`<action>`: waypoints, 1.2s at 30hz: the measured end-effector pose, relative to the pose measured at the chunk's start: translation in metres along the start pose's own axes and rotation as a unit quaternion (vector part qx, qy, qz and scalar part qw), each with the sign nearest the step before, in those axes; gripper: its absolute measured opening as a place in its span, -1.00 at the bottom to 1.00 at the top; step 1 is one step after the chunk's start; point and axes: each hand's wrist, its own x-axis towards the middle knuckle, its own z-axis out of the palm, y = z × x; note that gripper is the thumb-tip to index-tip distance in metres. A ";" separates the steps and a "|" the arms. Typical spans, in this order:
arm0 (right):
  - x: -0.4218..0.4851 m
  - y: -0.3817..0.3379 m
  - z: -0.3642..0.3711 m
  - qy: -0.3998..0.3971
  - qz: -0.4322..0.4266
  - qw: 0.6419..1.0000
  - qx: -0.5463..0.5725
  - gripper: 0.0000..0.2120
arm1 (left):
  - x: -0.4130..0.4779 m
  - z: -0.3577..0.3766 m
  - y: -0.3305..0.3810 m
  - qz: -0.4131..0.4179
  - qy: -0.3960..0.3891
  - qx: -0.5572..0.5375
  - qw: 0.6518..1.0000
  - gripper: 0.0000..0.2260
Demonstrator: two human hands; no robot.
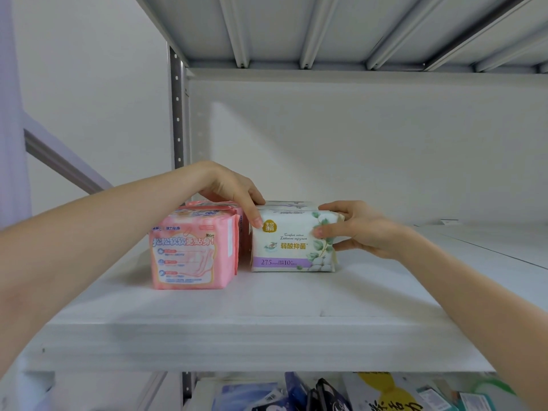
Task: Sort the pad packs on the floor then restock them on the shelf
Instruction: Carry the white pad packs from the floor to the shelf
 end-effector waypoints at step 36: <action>-0.154 0.017 0.033 0.219 -0.105 0.784 -0.571 -0.37 | -0.109 0.170 0.065 -0.056 0.368 0.307 0.876 -0.34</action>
